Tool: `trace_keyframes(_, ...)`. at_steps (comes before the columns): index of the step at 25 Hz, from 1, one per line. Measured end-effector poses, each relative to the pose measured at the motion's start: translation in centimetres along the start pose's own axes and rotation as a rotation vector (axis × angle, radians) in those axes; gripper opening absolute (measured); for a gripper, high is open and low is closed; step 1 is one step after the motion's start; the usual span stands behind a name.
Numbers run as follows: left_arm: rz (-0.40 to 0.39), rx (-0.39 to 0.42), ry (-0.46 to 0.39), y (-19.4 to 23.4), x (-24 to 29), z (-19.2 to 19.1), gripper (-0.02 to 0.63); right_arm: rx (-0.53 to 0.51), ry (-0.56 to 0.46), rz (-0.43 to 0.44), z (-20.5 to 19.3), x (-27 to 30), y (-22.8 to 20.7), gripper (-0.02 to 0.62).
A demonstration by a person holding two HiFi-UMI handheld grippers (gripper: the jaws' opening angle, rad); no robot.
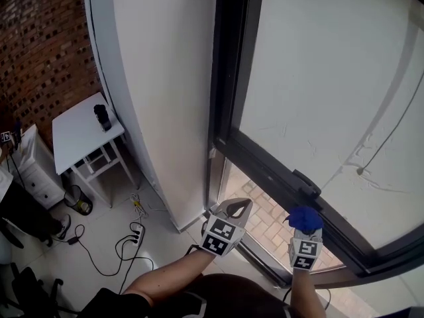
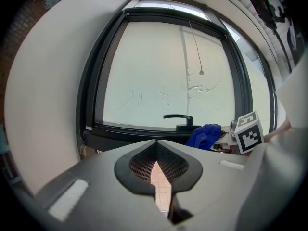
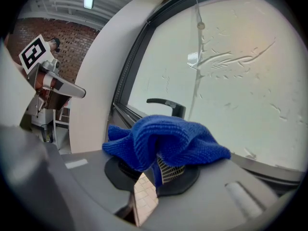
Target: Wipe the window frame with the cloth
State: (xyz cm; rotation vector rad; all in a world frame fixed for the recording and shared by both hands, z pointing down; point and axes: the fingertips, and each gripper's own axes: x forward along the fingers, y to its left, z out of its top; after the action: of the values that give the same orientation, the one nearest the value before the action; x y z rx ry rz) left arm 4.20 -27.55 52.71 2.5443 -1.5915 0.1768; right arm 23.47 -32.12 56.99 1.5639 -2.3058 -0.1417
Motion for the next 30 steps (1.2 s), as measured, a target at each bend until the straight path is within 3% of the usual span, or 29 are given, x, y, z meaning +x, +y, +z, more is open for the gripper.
trace_keyframes(16, 0.012, -0.010, -0.006, 7.7, -2.5, -1.0, -0.008, -0.012, 0.024, -0.029, 2.3, 5.1, 4.7, 0.054)
trace_keyframes(24, 0.041, -0.037, 0.001, 10.2, -2.3, -1.6, -0.007, -0.082, 0.036, 0.034, 4.0, 8.1, 8.2, 0.054)
trace_keyframes(30, 0.068, -0.019, 0.014, 12.3, -1.7, -0.9, -0.007, -0.066, 0.022, 0.052, 5.0, 9.9, 10.1, 0.054)
